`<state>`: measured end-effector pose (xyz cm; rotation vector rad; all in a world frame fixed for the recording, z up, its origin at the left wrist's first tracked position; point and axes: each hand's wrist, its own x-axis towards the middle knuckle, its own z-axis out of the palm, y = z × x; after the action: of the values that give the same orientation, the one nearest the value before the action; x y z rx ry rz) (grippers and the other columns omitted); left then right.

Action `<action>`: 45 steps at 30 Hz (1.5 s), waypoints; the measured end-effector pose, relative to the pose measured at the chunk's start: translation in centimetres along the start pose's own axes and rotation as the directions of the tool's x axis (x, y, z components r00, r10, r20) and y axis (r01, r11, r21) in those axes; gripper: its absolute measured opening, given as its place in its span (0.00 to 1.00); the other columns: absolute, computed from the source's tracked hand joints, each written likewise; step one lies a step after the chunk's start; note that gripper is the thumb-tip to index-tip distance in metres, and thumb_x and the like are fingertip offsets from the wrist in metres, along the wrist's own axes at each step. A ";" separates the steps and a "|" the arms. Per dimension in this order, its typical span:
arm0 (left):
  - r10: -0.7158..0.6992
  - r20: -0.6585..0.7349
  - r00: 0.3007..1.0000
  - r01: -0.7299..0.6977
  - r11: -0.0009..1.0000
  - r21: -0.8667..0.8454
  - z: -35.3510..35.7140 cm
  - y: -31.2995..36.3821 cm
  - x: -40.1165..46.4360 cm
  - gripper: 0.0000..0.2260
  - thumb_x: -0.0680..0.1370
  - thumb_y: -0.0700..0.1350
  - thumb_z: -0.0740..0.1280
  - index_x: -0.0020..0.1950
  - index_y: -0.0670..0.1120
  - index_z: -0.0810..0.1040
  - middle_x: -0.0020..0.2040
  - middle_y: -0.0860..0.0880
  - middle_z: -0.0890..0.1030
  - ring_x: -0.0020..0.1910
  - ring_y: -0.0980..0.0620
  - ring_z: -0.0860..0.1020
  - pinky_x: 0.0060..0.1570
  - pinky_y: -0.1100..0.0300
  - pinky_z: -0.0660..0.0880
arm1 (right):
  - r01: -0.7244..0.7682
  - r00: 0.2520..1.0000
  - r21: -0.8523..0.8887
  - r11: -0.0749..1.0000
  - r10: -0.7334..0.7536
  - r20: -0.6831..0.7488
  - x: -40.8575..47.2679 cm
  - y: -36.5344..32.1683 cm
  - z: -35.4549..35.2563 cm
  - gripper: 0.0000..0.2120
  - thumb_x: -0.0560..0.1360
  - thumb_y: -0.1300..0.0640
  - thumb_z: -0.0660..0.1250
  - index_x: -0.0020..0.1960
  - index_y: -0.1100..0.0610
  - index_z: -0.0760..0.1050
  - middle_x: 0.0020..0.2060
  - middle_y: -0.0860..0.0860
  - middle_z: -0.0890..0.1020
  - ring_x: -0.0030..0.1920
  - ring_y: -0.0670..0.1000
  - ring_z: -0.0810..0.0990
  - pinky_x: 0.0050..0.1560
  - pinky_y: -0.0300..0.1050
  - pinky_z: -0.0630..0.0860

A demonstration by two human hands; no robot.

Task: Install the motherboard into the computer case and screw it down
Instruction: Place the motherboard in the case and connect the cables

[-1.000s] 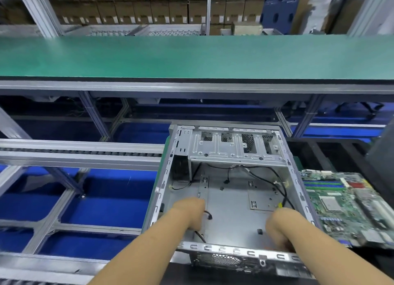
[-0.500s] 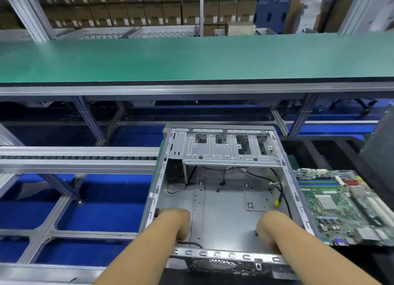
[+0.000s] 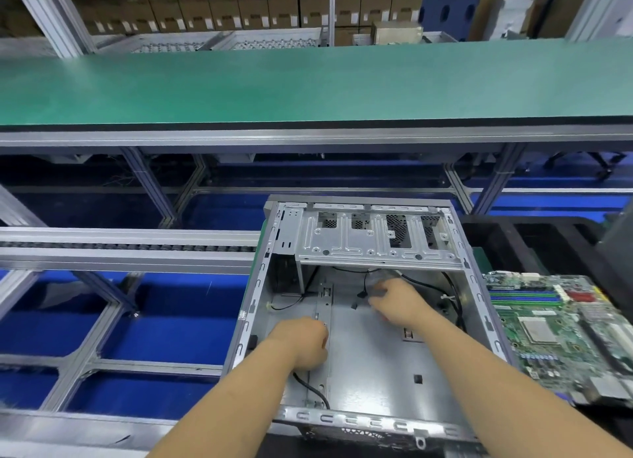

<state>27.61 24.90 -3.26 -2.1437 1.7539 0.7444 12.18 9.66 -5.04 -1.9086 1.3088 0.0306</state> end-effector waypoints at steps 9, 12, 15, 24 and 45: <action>-0.146 0.007 0.989 0.146 0.989 -0.020 1.1 -0.9 0.6 0.14 0.79 0.42 0.57 0.62 0.41 0.75 0.62 0.41 0.76 0.59 0.40 0.76 0.56 0.50 0.73 | -0.234 0.951 0.856 0.461 0.292 0.103 6.0 -3.4 4.1 0.06 0.78 0.71 0.65 0.46 0.61 0.74 0.52 0.63 0.82 0.50 0.58 0.83 0.60 0.54 0.80; -0.223 0.039 0.974 0.226 0.972 -0.068 1.3 -1.2 0.6 0.14 0.81 0.43 0.57 0.64 0.41 0.74 0.62 0.41 0.76 0.60 0.41 0.76 0.54 0.51 0.74 | -0.170 0.959 0.961 0.218 0.259 0.111 7.1 -4.3 4.9 0.10 0.82 0.69 0.61 0.45 0.58 0.71 0.48 0.57 0.80 0.41 0.51 0.80 0.47 0.47 0.84; -0.284 0.120 0.951 0.293 0.954 -0.067 1.5 -1.3 0.5 0.15 0.82 0.45 0.57 0.65 0.41 0.73 0.63 0.42 0.76 0.60 0.41 0.76 0.53 0.51 0.74 | -0.142 0.971 0.989 -0.039 0.187 0.147 8.2 -4.0 5.1 0.17 0.87 0.63 0.44 0.45 0.55 0.66 0.47 0.52 0.72 0.45 0.51 0.76 0.38 0.44 0.83; -0.136 0.146 0.980 0.131 0.990 0.043 0.7 -0.7 0.5 0.12 0.78 0.43 0.58 0.58 0.42 0.76 0.55 0.42 0.78 0.54 0.41 0.78 0.52 0.51 0.75 | -0.139 0.984 0.983 0.124 0.128 0.122 6.2 -4.5 4.8 0.08 0.81 0.69 0.64 0.59 0.63 0.76 0.56 0.62 0.82 0.58 0.58 0.82 0.51 0.50 0.80; 0.131 -0.672 0.729 -0.439 0.843 -0.312 -10.7 18.3 0.5 0.07 0.77 0.49 0.60 0.39 0.51 0.72 0.39 0.50 0.78 0.41 0.46 0.76 0.38 0.54 0.71 | 0.234 0.971 0.811 0.535 -0.096 -0.217 -6.0 3.8 -14.9 0.08 0.80 0.56 0.68 0.49 0.57 0.85 0.37 0.55 0.84 0.31 0.50 0.82 0.28 0.40 0.76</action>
<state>12.24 14.82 7.37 -2.6834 2.5293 0.5744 0.46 4.53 5.42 -1.1698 0.9369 -0.7379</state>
